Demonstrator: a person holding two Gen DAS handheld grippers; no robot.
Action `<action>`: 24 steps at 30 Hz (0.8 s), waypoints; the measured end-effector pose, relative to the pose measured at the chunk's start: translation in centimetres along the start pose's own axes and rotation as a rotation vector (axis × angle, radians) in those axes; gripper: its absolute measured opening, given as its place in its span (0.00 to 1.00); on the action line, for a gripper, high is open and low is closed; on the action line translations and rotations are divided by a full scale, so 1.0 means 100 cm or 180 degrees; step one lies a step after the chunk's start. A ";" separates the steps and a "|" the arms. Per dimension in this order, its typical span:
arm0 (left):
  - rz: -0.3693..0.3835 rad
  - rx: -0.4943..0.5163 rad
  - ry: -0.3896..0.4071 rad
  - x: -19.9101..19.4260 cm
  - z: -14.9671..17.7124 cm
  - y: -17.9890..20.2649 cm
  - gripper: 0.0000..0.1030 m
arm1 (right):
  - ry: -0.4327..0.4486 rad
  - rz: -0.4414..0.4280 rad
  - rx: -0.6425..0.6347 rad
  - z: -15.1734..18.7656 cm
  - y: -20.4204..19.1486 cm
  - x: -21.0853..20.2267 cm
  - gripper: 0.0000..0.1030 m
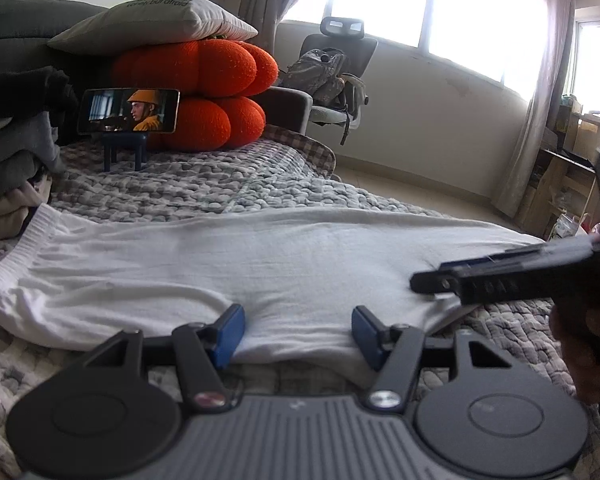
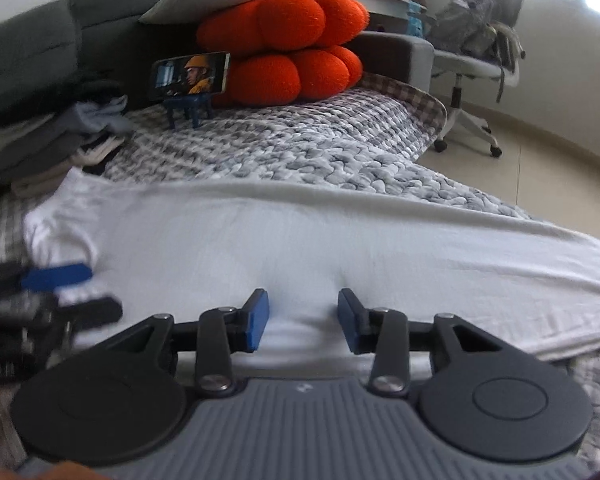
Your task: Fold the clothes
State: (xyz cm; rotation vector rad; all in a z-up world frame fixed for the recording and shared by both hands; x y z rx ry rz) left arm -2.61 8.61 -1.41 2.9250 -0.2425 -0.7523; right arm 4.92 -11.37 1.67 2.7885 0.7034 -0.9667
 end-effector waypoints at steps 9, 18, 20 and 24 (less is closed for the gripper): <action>-0.0027 0.0033 -0.0008 0.001 0.000 0.001 0.59 | 0.0174 -0.0036 0.0082 0.012 0.004 -0.006 0.45; -0.0034 0.0040 -0.0008 0.001 0.000 0.001 0.59 | 0.0191 -0.0018 0.0042 0.017 0.003 -0.011 0.46; -0.0036 0.0043 -0.0008 0.001 0.000 0.000 0.59 | 0.0193 -0.0022 0.0041 0.017 0.003 -0.011 0.46; -0.0036 0.0045 -0.0007 0.000 0.000 0.001 0.59 | 0.0198 -0.0030 0.0040 0.018 0.004 -0.012 0.46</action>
Point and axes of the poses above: each gripper's, at about its wrist camera, not at the fingertips, and x roughly the way its jaws point, y to its right, z to its underside, the point moved 2 cm from there along x, roughly the way its jaws point, and after that the axes turned 1 degree about x, right-handed, at the moved point
